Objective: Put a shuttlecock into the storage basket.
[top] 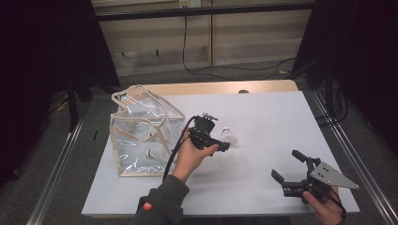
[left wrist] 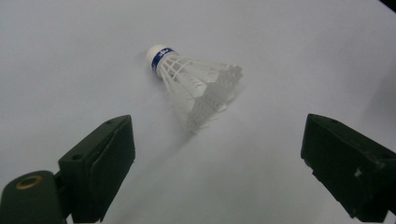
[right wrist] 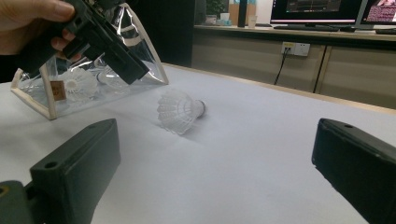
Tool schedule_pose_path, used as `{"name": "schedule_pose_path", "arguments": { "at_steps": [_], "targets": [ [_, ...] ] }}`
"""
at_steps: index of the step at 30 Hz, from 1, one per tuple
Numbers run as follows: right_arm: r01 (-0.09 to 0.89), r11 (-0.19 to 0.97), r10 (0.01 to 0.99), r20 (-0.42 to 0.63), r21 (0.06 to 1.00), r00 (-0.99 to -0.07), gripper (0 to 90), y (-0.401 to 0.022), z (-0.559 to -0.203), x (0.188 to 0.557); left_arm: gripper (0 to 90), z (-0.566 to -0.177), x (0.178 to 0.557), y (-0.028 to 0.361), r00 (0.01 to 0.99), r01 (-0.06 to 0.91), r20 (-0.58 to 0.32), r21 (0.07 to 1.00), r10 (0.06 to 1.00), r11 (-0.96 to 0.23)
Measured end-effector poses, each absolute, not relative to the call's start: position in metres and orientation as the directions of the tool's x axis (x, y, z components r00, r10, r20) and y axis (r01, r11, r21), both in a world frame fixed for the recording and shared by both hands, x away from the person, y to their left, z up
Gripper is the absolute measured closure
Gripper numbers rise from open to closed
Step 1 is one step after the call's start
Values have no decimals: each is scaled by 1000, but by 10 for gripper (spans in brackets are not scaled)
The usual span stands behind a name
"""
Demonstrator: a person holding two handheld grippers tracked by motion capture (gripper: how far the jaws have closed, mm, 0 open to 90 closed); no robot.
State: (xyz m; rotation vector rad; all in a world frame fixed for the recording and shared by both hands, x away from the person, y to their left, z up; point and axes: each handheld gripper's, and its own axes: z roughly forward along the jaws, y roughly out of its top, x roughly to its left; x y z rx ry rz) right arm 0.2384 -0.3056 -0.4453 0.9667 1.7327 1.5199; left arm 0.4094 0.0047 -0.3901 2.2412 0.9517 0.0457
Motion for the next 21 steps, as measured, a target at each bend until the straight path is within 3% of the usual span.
{"name": "schedule_pose_path", "arguments": {
  "at_steps": [21],
  "targets": [
    [120,68,843,7,990,-537,11,-305,-446,239,223,-407,414,2,707,623,-197,627,679,-467]
  ]
}}
